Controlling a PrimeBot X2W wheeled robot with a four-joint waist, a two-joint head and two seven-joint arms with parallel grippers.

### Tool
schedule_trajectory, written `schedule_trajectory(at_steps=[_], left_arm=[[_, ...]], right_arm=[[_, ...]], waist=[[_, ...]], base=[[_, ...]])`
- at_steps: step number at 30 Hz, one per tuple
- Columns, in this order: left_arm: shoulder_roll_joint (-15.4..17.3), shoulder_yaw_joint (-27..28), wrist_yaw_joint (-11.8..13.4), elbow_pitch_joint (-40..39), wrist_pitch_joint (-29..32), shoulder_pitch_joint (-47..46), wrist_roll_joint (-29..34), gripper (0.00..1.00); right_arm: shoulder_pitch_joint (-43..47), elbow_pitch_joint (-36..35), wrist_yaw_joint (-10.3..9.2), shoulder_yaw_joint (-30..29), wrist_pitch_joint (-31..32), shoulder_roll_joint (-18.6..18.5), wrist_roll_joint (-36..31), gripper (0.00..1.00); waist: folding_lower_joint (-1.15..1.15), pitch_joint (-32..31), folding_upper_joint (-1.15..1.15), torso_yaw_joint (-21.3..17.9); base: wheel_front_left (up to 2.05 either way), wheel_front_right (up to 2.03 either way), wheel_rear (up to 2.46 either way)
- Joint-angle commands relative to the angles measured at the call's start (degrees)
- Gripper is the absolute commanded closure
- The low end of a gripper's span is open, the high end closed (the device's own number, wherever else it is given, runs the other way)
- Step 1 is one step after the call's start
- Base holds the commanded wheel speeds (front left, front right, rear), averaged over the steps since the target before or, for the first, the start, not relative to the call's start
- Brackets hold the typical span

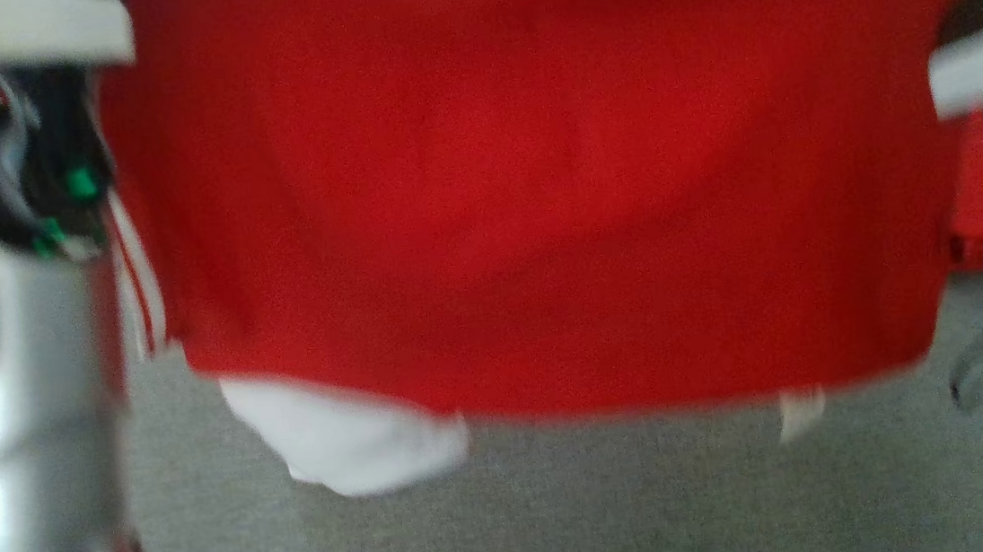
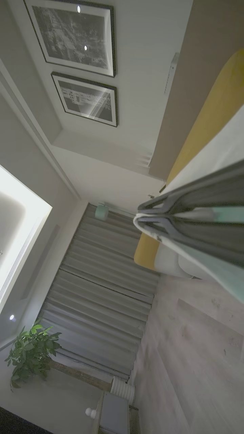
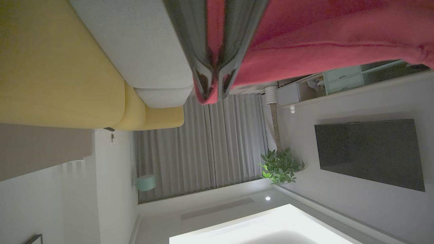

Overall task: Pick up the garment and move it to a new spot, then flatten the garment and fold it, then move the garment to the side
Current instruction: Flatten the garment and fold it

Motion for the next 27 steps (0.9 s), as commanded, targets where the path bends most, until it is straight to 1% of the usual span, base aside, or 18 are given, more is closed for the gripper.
schedule_trajectory(at_steps=[1,4,6,10,12,14,16,19,22,27], left_arm=[[2.67,2.07,-0.3,-1.19,-0.3,-3.92,0.64,1.0],[4.03,2.52,-1.28,8.02,-2.91,-12.57,2.37,1.0],[4.83,2.71,-1.75,13.98,-5.63,-18.8,3.87,1.0],[5.5,3.61,-2.09,24.39,-10.99,-29.72,5.24,1.0],[5.38,4.01,-2.66,28.53,-13.97,-33.64,5.34,1.0],[5.25,3.52,-3.66,32.19,-16.66,-35.89,5.88,1.0],[4.86,2.68,-4.88,35.58,-18.06,-36.65,5.97,1.0],[4.44,0.94,-6.3,39.71,-19.54,-35.24,6.33,1.0],[4.35,-1.67,-7.08,42.78,-20.59,-31.69,7.5,1.0],[4.82,-7.18,-7.62,46.26,-21.63,-21.19,9.61,1.0]], right_arm=[[-3.91,-1.29,-0.04,1.38,0.41,0.06,0.21,1.0],[-14.15,7.63,-0.04,3.44,0.15,-0.83,0.2,1.0],[-21.69,14.54,-0.04,4.22,-1.71,-0.86,-0.27,1.0],[-35.41,28.34,-0.04,3.95,-8.72,0.46,-3.33,1.0],[-40.17,34.22,-0.04,3.96,-12.83,0.87,-5.31,1.0],[-42.95,39.46,-0.04,3.89,-16.14,1.34,-6.49,1.0],[-44.14,43.94,-0.04,4.34,-18.35,1.52,-7.19,1.0],[-42.99,49.82,-0.04,6.38,-19.95,0.98,-7.56,1.0],[-39.92,54.84,-0.04,9.55,-19.58,-0.1,-7.01,1.0],[-32.23,61.13,-0.04,16.02,-16.83,-2.45,-4.27,1.0]], waist=[[-0.01,4.71,0.0,-0.59],[-0.01,9.16,0.0,-0.5],[-0.01,11.42,0.0,-0.5],[-0.01,14.36,0.0,-0.44],[-0.01,15.16,0.0,-0.25],[-0.01,15.45,0.0,0.05],[-0.01,15.73,0.0,0.33],[-0.01,15.55,0.0,0.85],[-0.01,15.04,0.0,1.39],[-0.01,12.38,0.0,2.39]], base=[[0.0,0.0,0.0],[0.0,0.0,0.0],[0.0,0.0,0.0],[0.0,0.0,0.0],[0.0,0.0,0.0],[0.0,0.0,0.0],[0.0,0.0,0.0],[0.0,0.0,0.0],[0.0,0.0,0.0],[0.0,0.0,0.0]])
